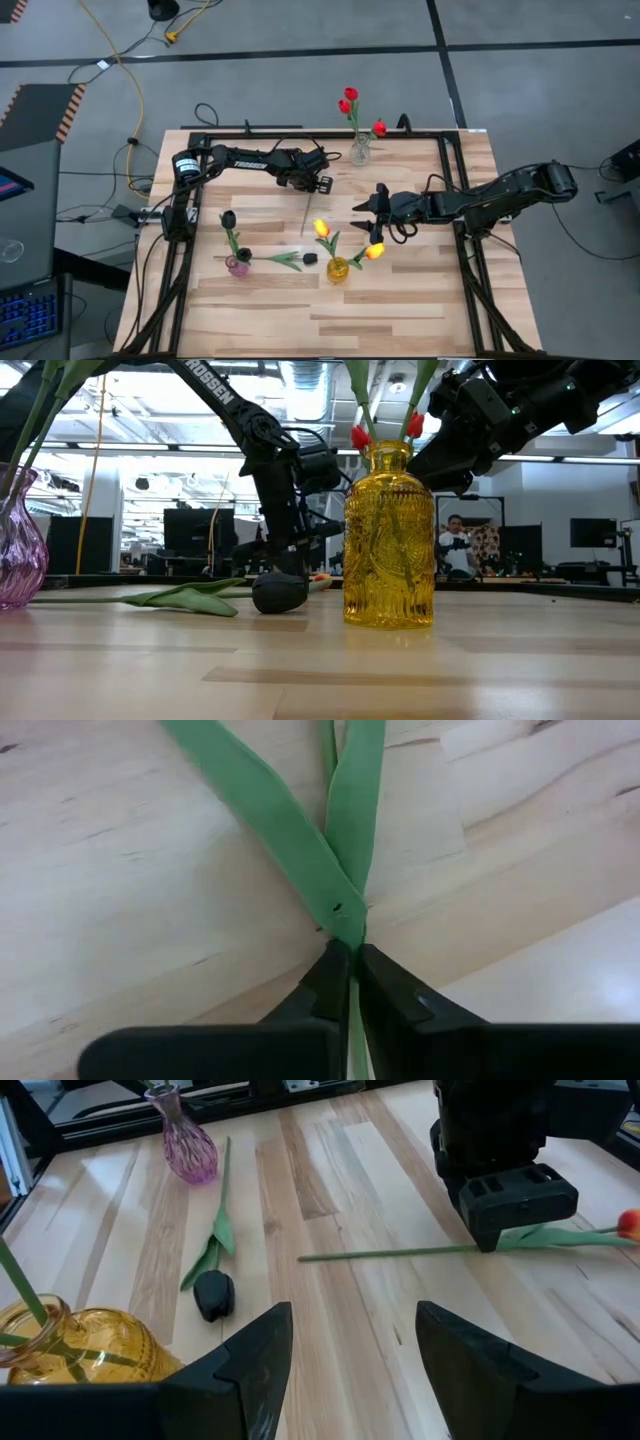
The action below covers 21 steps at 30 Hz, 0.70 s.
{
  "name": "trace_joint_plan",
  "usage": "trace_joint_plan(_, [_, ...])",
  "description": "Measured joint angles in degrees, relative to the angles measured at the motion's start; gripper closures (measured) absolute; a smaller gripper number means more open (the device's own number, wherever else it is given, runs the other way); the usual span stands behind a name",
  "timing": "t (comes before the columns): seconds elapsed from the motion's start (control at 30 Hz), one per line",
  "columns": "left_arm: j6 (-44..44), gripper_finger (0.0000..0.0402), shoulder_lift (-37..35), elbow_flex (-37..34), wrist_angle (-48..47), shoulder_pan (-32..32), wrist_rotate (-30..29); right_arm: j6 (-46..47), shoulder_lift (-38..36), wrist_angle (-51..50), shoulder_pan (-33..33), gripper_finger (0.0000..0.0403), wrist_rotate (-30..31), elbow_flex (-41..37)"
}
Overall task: Sort flowers into vase by color
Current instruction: Put the yellow flower into the yellow vase
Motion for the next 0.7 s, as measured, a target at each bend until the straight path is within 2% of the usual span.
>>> trace_joint_plan(0.43, [3.6,0.0401,-0.3,-0.1,0.0,0.1,-0.4,0.0,0.0,0.0,0.0,0.0165,0.0,0.0])
trace_joint_plan(0.7, [5.6,0.0401,-3.9,-0.2,-0.5,0.2,-3.2,0.0,0.0,0.0,0.0,0.0165,0.0,0.0])
